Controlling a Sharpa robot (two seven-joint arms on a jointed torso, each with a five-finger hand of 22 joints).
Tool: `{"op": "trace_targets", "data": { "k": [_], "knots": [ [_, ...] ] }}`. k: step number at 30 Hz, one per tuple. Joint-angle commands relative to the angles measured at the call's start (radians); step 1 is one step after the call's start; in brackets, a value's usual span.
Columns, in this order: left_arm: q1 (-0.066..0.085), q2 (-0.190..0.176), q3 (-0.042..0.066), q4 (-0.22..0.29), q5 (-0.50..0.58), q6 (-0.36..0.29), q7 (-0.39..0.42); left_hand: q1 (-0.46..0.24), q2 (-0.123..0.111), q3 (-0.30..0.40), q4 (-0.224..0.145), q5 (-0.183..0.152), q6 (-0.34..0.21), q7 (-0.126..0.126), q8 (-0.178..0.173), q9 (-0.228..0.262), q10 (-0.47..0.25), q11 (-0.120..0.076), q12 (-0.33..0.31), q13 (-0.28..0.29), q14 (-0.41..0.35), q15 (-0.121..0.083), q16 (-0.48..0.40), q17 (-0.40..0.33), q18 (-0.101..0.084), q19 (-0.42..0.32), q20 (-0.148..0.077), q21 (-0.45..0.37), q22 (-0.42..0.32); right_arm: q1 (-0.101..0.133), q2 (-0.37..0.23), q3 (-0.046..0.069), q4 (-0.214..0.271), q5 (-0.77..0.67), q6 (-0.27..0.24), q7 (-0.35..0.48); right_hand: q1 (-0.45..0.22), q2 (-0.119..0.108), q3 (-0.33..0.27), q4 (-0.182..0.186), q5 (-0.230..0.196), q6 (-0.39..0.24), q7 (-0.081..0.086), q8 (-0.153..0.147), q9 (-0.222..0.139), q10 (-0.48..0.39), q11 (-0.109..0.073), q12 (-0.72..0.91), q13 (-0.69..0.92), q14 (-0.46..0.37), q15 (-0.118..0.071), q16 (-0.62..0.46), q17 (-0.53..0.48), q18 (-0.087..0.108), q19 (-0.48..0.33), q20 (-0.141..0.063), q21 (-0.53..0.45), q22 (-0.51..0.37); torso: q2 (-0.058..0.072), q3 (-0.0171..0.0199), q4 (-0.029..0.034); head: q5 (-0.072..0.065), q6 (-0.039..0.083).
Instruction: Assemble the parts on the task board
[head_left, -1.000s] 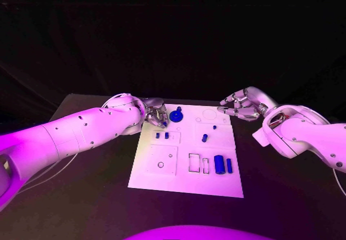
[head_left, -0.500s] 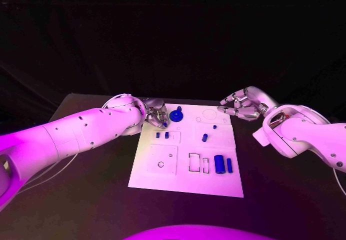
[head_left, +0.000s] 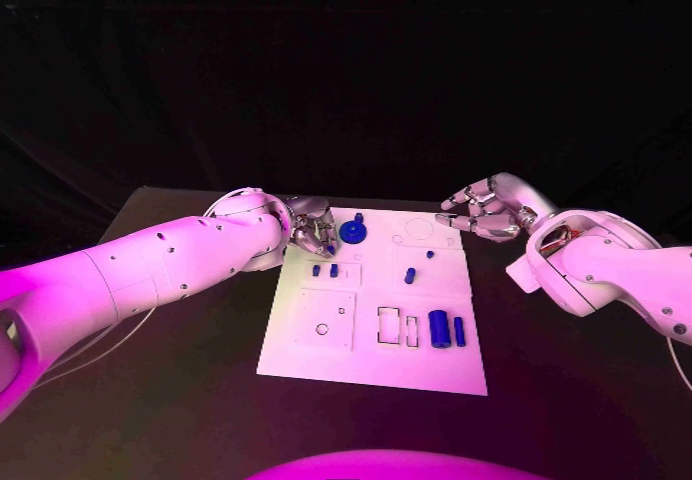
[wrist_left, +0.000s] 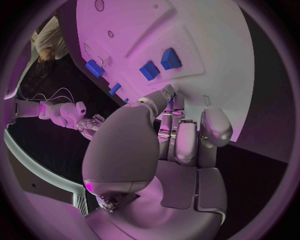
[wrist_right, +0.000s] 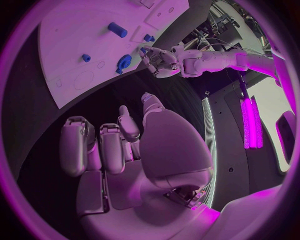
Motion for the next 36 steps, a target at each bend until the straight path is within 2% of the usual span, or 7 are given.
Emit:
{"op": "trace_targets", "data": {
  "k": [1,5,36],
  "knots": [
    [0.0,0.002,0.0,-0.001,0.007,0.006,-0.001,-0.011,-0.002,-0.002,-0.004,-0.001,-0.019,0.008,-0.016,-0.007,-0.004,0.01,-0.009,-0.002,0.0,-0.002,0.003,0.001,-0.012,-0.008,0.001,-0.006,-0.005,-0.001,0.0,0.0,0.001,-0.005,0.002,0.009,0.002,0.007,-0.006,-0.001,0.006,0.005,-0.001,0.007,-0.001,-0.003,-0.004,-0.003,-0.001,0.05,-0.006,-0.003,0.047,0.005,-0.003,0.0,-0.006,0.132,0.0,0.0002,-0.0001,0.0,0.0],
    [0.0,0.002,0.0,-0.003,0.008,0.007,-0.006,-0.012,-0.004,-0.001,-0.005,-0.001,-0.032,0.012,-0.027,-0.012,-0.003,0.012,-0.013,-0.002,-0.002,0.001,0.001,-0.004,-0.012,-0.01,0.003,-0.007,-0.007,-0.001,0.0,0.0,0.0,-0.005,0.002,0.009,0.002,0.007,-0.006,-0.001,0.006,0.005,-0.001,0.007,-0.001,-0.003,-0.004,-0.003,-0.001,0.05,-0.006,-0.003,0.047,0.005,-0.003,0.0,-0.006,0.132,0.0,0.0,-0.0002,0.0,0.0],
    [0.0,0.001,0.0,-0.001,0.01,0.018,-0.001,-0.015,-0.013,-0.005,-0.009,-0.001,-0.036,0.008,-0.034,-0.016,0.003,0.011,-0.015,0.0,-0.007,0.001,-0.006,-0.021,-0.011,-0.012,0.004,-0.009,-0.009,-0.001,-0.001,0.0,0.0,-0.005,0.003,0.009,0.003,0.007,-0.006,-0.001,0.006,0.005,-0.001,0.007,-0.001,-0.004,-0.004,-0.004,-0.002,0.05,-0.006,-0.004,0.046,0.005,-0.003,0.0,-0.006,0.132,-0.001,-0.0001,0.0007,-0.001,-0.002]
  ]
}}
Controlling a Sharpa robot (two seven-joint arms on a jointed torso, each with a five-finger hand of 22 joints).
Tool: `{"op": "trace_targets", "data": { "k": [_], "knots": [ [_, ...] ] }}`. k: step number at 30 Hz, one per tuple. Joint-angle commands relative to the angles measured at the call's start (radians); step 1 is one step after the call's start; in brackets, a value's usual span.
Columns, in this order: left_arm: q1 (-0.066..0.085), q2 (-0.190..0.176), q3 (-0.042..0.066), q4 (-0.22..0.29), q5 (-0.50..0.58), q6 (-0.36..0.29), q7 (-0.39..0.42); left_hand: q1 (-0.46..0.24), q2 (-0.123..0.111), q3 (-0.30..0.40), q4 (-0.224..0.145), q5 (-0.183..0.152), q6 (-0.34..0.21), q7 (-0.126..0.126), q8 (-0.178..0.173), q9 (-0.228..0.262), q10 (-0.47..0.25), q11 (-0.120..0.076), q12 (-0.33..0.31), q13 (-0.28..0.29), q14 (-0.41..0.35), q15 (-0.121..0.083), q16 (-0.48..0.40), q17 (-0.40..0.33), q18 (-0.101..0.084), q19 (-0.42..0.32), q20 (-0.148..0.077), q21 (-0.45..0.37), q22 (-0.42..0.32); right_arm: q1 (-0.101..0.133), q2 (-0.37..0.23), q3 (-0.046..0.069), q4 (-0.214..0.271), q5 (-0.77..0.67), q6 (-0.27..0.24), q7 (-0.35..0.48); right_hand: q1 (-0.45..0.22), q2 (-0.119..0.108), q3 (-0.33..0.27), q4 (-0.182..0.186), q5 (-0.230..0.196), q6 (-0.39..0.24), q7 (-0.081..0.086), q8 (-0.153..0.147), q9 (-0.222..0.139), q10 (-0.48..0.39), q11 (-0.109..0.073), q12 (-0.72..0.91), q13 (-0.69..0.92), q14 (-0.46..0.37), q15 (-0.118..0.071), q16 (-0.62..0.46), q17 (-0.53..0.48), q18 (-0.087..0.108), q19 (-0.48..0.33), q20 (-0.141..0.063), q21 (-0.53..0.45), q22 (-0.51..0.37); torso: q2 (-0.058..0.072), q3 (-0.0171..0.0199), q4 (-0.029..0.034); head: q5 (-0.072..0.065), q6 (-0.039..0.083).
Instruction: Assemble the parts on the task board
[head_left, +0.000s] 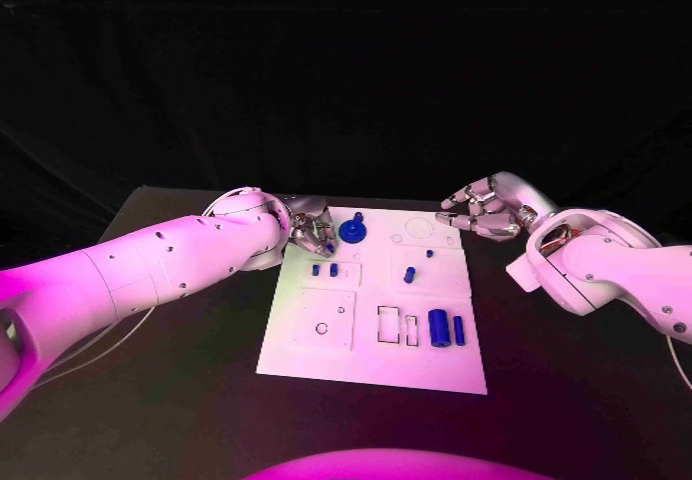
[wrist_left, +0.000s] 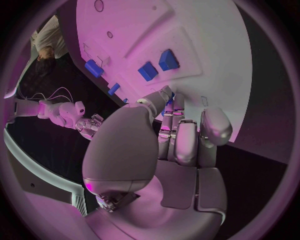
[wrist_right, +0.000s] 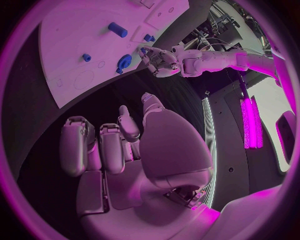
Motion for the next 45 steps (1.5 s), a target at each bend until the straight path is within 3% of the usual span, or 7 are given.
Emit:
{"op": "trace_targets", "data": {
  "k": [1,45],
  "knots": [
    [0.0,0.0,0.0,0.005,0.005,0.013,0.005,-0.004,-0.007,-0.003,-0.006,-0.001,-0.006,-0.001,-0.007,-0.001,0.006,0.001,-0.002,0.001,-0.007,0.001,-0.006,-0.001,-0.011,-0.008,0.001,-0.005,-0.001,-0.001,0.001,0.0,0.0,-0.005,0.003,0.008,0.003,0.007,-0.006,-0.001,0.006,0.005,-0.001,0.003,-0.001,-0.004,-0.004,-0.004,-0.001,0.05,-0.006,-0.004,0.046,0.005,-0.004,0.0,-0.006,0.131,0.0,-0.0003,0.0005,0.001,0.0],
    [-0.001,-0.006,0.0,0.012,0.006,0.008,-0.001,-0.006,-0.018,-0.01,-0.014,-0.001,-0.03,-0.005,-0.033,-0.014,0.035,-0.009,0.004,0.015,-0.003,-0.008,-0.001,-0.001,-0.014,0.001,-0.005,0.008,0.019,-0.001,0.003,0.0,-0.001,-0.005,0.003,0.006,0.003,0.007,-0.006,-0.001,0.006,0.005,-0.001,0.003,-0.001,-0.004,-0.004,-0.004,-0.001,0.05,-0.006,-0.004,0.046,0.005,-0.004,0.0,-0.006,0.131,0.001,0.0,-0.0006,0.006,-0.001]
  ]
}}
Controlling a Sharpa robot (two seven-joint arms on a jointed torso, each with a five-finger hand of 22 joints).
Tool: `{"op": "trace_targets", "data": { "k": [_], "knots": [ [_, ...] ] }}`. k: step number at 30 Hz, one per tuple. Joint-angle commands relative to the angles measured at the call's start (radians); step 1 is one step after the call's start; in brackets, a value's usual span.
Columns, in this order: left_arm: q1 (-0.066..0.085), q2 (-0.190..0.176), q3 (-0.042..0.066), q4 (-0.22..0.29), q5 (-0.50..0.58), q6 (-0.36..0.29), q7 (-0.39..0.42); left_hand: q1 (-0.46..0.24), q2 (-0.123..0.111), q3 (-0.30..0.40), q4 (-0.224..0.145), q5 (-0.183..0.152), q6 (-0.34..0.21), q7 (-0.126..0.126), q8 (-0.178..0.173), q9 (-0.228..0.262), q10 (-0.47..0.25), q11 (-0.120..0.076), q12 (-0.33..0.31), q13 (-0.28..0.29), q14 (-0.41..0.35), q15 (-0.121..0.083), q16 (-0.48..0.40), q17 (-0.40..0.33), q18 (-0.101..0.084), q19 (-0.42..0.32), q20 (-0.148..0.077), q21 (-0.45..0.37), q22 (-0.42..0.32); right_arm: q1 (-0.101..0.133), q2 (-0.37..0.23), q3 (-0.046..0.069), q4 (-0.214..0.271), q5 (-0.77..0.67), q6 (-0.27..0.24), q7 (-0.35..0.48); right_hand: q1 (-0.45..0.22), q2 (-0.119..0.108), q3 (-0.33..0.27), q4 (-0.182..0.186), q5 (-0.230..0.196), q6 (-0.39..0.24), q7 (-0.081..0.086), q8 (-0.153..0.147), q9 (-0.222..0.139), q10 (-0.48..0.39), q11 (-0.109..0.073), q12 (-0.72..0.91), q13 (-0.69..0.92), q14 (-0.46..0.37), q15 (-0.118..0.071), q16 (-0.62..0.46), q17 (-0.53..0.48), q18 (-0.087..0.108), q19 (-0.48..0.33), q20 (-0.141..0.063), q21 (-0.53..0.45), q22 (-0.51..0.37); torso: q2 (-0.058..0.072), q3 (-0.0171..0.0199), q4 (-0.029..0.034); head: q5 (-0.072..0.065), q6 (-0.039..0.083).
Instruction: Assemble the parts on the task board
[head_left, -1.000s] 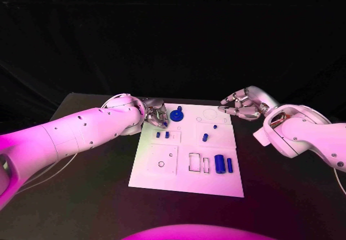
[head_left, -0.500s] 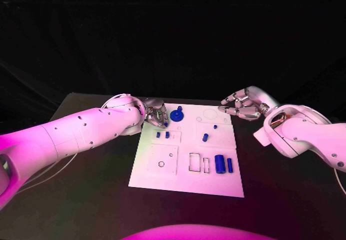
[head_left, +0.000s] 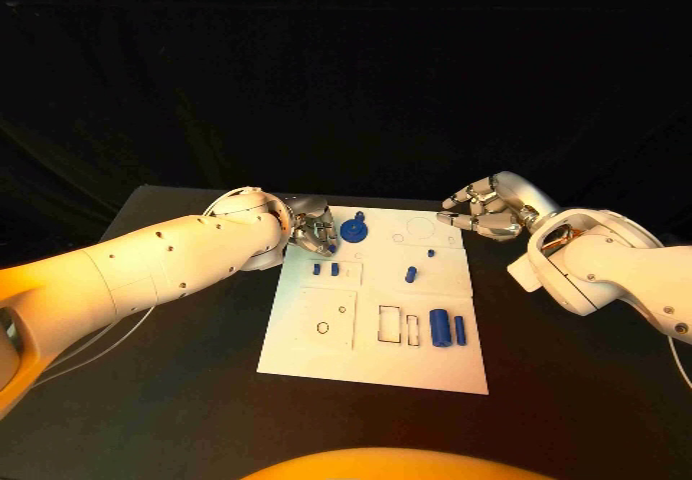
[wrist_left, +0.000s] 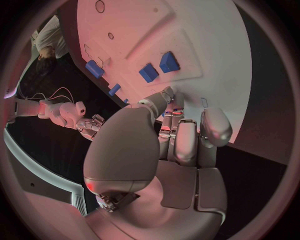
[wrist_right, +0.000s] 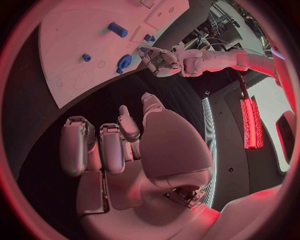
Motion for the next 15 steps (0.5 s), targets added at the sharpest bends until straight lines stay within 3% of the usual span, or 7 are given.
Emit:
{"op": "trace_targets", "data": {
  "k": [1,15],
  "knots": [
    [0.0,0.001,0.0,0.002,0.004,0.008,0.001,0.002,-0.01,-0.001,-0.004,-0.001,-0.003,0.0,-0.006,-0.001,0.007,0.002,0.004,0.001,0.001,-0.004,0.004,0.0,-0.014,0.001,-0.005,0.002,-0.001,-0.001,0.001,0.0,0.0,-0.005,0.003,0.006,0.003,0.007,-0.006,-0.001,0.006,0.005,-0.001,0.003,-0.001,-0.004,-0.004,-0.004,-0.001,0.05,-0.006,-0.004,0.046,0.005,-0.004,0.0,-0.006,0.132,0.0,0.0002,-0.0002,0.001,0.001],
    [0.0,-0.004,0.0,0.007,0.007,0.006,0.006,0.002,-0.006,0.0,-0.005,-0.001,0.004,-0.001,-0.004,-0.001,0.009,0.001,0.004,0.004,0.0,-0.005,0.002,-0.006,-0.015,0.003,-0.007,0.004,0.002,-0.001,0.001,0.0,0.0,-0.005,0.004,0.006,0.003,0.007,-0.006,-0.001,0.006,0.005,-0.001,0.003,-0.001,-0.004,-0.004,-0.004,-0.001,0.05,-0.006,-0.004,0.046,0.005,-0.004,0.0,-0.006,0.132,0.0,-0.0002,0.0008,0.003,0.0]
  ]
}}
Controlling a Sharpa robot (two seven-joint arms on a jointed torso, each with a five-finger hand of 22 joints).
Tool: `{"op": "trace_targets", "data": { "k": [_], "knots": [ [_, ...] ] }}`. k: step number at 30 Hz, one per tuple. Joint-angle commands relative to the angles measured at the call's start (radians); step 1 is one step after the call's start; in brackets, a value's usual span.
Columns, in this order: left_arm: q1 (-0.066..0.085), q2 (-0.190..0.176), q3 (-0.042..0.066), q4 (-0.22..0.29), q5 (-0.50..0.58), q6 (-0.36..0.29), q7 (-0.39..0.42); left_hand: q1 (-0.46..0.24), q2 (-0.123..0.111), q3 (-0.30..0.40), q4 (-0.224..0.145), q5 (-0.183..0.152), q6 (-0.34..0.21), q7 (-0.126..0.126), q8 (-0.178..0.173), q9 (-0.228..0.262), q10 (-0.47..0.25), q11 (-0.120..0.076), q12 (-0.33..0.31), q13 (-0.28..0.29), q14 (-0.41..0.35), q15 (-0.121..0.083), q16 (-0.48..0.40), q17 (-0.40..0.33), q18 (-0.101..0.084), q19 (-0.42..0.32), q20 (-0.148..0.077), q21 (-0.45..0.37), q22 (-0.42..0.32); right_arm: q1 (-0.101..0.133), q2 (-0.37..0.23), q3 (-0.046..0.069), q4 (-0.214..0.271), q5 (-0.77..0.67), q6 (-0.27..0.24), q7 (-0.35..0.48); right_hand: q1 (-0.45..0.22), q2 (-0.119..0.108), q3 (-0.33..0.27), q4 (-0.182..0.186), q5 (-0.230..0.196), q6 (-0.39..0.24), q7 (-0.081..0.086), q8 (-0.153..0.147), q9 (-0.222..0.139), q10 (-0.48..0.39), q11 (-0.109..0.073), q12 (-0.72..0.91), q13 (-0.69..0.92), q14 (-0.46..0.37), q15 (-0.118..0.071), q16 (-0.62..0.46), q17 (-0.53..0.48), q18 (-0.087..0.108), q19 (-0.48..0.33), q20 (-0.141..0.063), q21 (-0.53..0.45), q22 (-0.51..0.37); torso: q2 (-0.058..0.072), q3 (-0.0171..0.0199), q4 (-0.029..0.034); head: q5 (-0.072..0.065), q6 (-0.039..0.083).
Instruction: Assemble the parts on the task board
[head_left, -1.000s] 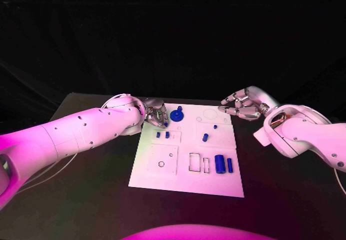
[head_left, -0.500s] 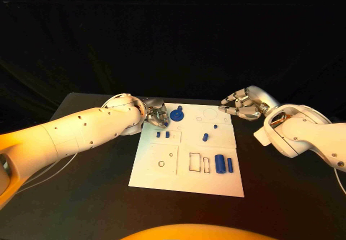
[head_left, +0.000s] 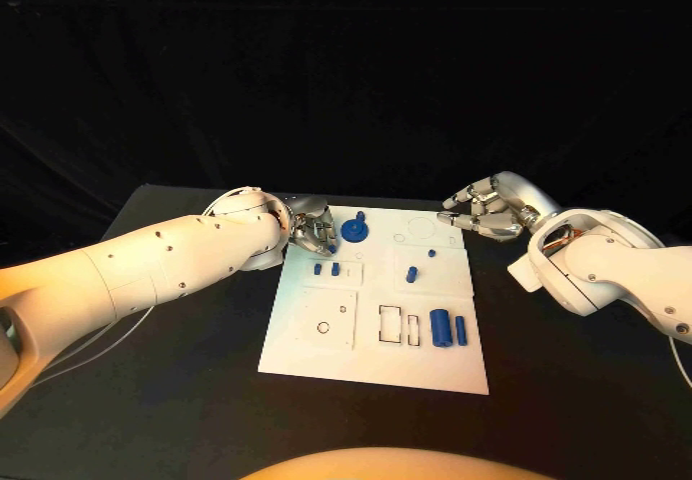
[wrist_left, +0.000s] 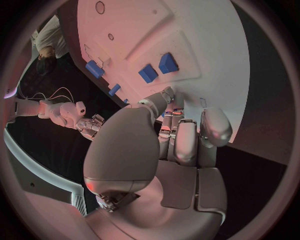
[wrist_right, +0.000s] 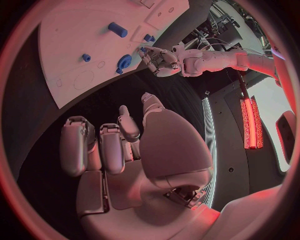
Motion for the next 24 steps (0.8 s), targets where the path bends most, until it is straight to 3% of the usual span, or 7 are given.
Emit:
{"op": "trace_targets", "data": {
  "k": [1,24],
  "knots": [
    [0.0,0.0,0.0,0.003,0.007,0.007,0.006,0.002,-0.006,0.0,-0.005,-0.001,0.006,-0.001,-0.003,-0.001,0.009,0.001,0.004,0.001,0.0,-0.005,0.001,-0.003,-0.015,0.003,-0.007,0.004,0.001,-0.001,0.001,0.0,0.0,-0.005,0.004,0.006,0.003,0.007,-0.006,-0.001,0.006,0.005,-0.001,0.003,-0.001,-0.004,-0.004,-0.004,-0.001,0.05,-0.006,-0.004,0.046,0.005,-0.004,0.0,-0.006,0.131,0.0,-0.0002,-0.0005,0.001,0.0],
    [0.0,-0.002,0.0,0.002,0.007,0.013,-0.004,0.002,-0.009,-0.001,-0.007,-0.001,-0.008,0.003,-0.015,-0.008,0.01,0.003,0.002,0.007,0.0,-0.004,0.0,-0.009,-0.015,0.003,-0.007,0.004,0.002,-0.001,0.002,0.0,0.0,-0.005,0.003,0.006,0.003,0.007,-0.006,-0.001,0.006,0.005,-0.001,0.003,-0.001,-0.004,-0.004,-0.004,-0.001,0.05,-0.006,-0.004,0.046,0.005,-0.004,0.0,-0.006,0.131,0.0,0.0003,-0.0015,0.002,0.001]
  ]
}}
